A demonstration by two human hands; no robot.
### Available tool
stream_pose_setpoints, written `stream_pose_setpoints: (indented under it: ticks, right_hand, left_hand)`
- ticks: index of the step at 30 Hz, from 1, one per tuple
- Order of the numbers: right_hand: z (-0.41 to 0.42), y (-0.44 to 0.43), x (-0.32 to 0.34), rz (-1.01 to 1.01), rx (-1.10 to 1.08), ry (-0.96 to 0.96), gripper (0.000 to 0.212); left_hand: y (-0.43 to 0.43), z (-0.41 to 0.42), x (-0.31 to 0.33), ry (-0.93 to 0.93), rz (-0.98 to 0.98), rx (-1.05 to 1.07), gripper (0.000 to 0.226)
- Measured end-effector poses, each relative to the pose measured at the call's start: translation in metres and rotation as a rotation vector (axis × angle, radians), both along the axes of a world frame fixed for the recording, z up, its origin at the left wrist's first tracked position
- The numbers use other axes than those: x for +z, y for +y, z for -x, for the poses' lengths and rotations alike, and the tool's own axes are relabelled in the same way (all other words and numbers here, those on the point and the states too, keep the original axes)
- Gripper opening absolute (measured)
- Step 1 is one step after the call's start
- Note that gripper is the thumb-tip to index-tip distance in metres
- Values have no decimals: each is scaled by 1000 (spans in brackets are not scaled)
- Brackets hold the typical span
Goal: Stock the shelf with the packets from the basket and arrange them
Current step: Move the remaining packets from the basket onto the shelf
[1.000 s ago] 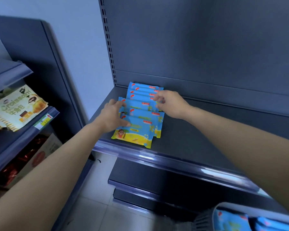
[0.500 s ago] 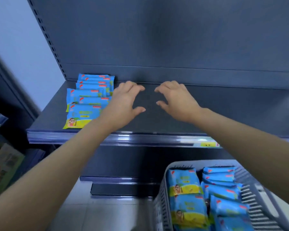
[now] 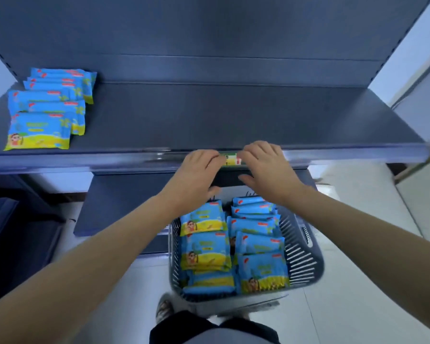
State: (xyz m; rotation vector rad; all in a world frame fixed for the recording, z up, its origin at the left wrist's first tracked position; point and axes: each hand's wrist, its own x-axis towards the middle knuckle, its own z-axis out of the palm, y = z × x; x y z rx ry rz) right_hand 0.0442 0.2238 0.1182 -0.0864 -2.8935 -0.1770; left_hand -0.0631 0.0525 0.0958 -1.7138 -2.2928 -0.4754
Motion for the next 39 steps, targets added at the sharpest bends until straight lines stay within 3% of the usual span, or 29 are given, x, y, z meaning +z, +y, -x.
stream_pose_setpoints:
  ticks: [4,7,13,22,25,27,32,35,39]
  right_hand:
    - [-32,11,-51,49,-13,-286,47]
    - [-45,19,-89,70,-25,-497,51]
    - [-62,25,-136,138,37,-848,54]
    - [-59,24,-154,85,77,-975,36]
    - [-57,27,-147,185,52,-1026,31]
    - [-53,30,-135,317,18,-1044,34]
    - [-39,41,-112,445,-53,-986,53]
    - [-31,44,-103,457,-92,-958,60]
    - [-24,41,-91,424,-70,-881,42]
  left_hand:
    - [4,-29,-56,-164,339,45,61]
    - [0,-39,-92,-292,490,122,62]
    - [-15,-56,-136,-317,728,246,64]
    - [-16,-67,-145,-182,756,266,62]
    - [-20,-60,-141,-262,584,381,54]
    - [-19,-50,-137,-266,546,461,60]
    - [-9,-25,-140,-326,770,492,77]
    - [-1,-19,-137,-389,803,493,85]
    - [3,-19,-129,-296,834,503,88]
